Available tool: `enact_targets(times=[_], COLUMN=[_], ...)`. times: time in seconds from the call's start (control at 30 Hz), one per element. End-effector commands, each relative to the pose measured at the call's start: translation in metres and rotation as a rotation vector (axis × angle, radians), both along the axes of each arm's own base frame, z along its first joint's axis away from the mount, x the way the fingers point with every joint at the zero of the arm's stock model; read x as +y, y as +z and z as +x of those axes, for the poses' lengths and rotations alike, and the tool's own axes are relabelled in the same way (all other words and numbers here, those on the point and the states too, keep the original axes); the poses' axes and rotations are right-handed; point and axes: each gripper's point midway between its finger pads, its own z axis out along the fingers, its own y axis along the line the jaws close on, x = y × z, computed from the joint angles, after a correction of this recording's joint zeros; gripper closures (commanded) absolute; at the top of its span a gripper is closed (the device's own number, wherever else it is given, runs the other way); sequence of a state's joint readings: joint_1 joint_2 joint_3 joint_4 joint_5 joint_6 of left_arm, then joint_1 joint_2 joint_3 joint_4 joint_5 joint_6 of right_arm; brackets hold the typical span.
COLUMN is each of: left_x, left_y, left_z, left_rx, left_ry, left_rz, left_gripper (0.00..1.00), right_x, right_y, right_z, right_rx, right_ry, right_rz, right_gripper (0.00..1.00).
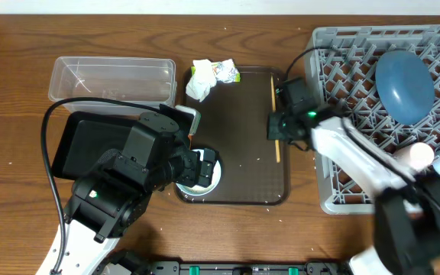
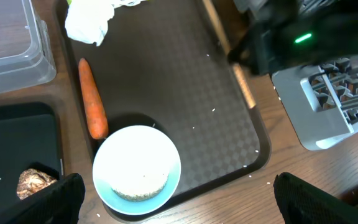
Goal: Sort waste into correct bins and load items into the dishwasher rack
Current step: 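Lift the chopsticks with the right gripper and place them in the rack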
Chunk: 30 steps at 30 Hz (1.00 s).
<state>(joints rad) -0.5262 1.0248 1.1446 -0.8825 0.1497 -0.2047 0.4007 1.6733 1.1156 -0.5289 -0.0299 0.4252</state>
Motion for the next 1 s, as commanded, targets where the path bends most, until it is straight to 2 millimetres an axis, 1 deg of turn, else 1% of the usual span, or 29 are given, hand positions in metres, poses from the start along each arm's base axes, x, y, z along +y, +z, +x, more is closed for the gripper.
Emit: enact_targets(times=[0.0, 0.1, 0.17, 0.27, 0.37, 0.43, 0.5, 0.53, 0.57, 0.63, 0.67, 0.73, 0.87, 0.9, 0.97], left_x=[0.002, 0.002, 0.002, 0.002, 0.002, 0.002, 0.002, 0.002, 0.002, 0.002, 0.002, 0.002, 0.002, 0.002, 0.002], left_y=[0.006, 0.006, 0.006, 0.006, 0.006, 0.006, 0.006, 0.006, 0.006, 0.006, 0.006, 0.006, 0.006, 0.006, 0.006], left_z=[0.004, 0.004, 0.004, 0.004, 0.004, 0.004, 0.004, 0.004, 0.004, 0.004, 0.004, 0.004, 0.004, 0.004, 0.004], left_rx=[-0.025, -0.025, -0.025, -0.025, -0.025, -0.025, -0.025, -0.025, -0.025, -0.025, -0.025, -0.025, -0.025, -0.025, -0.025], left_ry=[0.005, 0.005, 0.005, 0.005, 0.005, 0.005, 0.005, 0.005, 0.005, 0.005, 0.005, 0.005, 0.005, 0.005, 0.005], left_rz=[0.010, 0.010, 0.010, 0.010, 0.010, 0.010, 0.010, 0.010, 0.010, 0.010, 0.010, 0.010, 0.010, 0.010, 0.010], left_gripper=[0.02, 0.02, 0.02, 0.02, 0.02, 0.02, 0.02, 0.02, 0.02, 0.02, 0.02, 0.02, 0.02, 0.02, 0.02], right_x=[-0.021, -0.046, -0.069, -0.109, -0.136, -0.144, -0.145, -0.145, -0.140, -0.126, -0.117, -0.100, -0.054, -0.044, -0.028], right_y=[0.062, 0.082, 0.085, 0.077, 0.062, 0.052, 0.045, 0.043, 0.043, 0.048, 0.053, 0.065, 0.092, 0.096, 0.098], right_z=[0.007, 0.002, 0.001, 0.002, 0.005, 0.006, 0.006, 0.007, 0.007, 0.007, 0.006, 0.004, -0.006, -0.009, -0.015], right_rx=[-0.165, -0.207, -0.207, -0.173, -0.125, -0.096, -0.077, -0.072, -0.074, -0.093, -0.110, -0.142, -0.203, -0.207, -0.202], right_ry=[0.077, 0.096, 0.077, 0.040, 0.018, 0.010, 0.023, 0.025, 0.036, 0.072, 0.094, 0.125, 0.199, 0.206, 0.224], right_rz=[-0.020, -0.064, -0.107, -0.203, -0.243, -0.249, -0.258, -0.257, -0.241, -0.191, -0.165, -0.108, 0.044, 0.068, 0.087], right_gripper=[0.99, 0.99, 0.99, 0.99, 0.99, 0.99, 0.99, 0.99, 0.90, 0.63, 0.57, 0.53, 0.48, 0.48, 0.47])
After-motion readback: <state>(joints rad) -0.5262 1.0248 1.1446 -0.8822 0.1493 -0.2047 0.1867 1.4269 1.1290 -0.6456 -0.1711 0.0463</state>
